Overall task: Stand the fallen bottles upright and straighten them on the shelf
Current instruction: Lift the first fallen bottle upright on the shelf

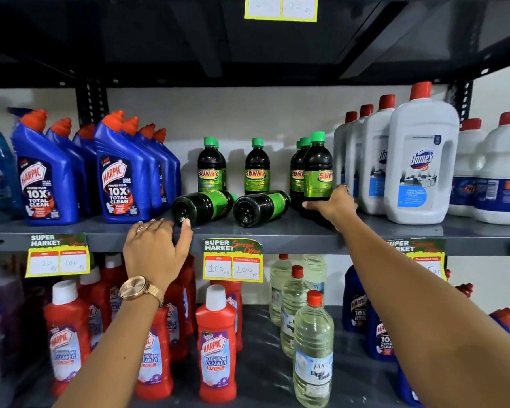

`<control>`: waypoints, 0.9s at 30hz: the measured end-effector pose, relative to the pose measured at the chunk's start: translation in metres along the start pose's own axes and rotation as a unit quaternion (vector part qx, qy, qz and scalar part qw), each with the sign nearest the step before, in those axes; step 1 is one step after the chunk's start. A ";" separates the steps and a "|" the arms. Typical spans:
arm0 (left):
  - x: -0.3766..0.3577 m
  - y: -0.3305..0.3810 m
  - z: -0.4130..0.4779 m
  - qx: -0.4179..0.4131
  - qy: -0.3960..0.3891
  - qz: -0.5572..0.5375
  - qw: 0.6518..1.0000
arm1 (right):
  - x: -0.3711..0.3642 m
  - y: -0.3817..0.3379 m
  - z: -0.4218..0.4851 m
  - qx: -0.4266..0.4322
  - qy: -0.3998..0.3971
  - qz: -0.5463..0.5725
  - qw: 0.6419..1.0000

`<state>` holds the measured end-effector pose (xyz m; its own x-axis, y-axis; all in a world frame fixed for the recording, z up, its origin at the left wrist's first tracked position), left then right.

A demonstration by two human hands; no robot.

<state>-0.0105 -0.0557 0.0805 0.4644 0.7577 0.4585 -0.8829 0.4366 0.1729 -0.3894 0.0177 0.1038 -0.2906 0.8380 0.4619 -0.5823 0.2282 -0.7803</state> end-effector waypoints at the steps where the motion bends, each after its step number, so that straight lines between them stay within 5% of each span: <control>1: 0.000 0.000 0.000 0.000 0.001 -0.001 1.000 | -0.003 0.001 -0.002 -0.009 -0.010 -0.012 1.000; 5: 0.000 0.000 0.000 0.003 0.006 -0.003 1.000 | -0.009 0.003 0.002 -0.022 -0.037 0.083 0.996; 11: -0.002 0.000 -0.001 0.004 -0.002 -0.002 1.000 | -0.012 0.006 0.001 -0.013 -0.035 -0.080 0.996; 17: -0.002 0.000 -0.001 0.003 -0.009 0.000 1.000 | -0.005 0.005 0.007 0.002 -0.017 0.061 0.998; 27: -0.005 -0.002 -0.001 0.007 -0.012 0.001 1.000 | -0.008 -0.011 -0.001 0.050 -0.037 -0.028 0.998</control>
<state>-0.0113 -0.0599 0.0775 0.4605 0.7469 0.4797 -0.8851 0.4272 0.1845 -0.3803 0.0087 0.1082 -0.3091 0.7853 0.5364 -0.6703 0.2202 -0.7086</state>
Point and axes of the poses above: each hand's wrist, its own z-axis towards the middle knuckle, its own x-axis out of the back of the hand, y = z × x, the point moved 10 cm from there along z, towards the middle knuckle, and after that the axes turned 4 degrees about y, right-handed, at the moved point
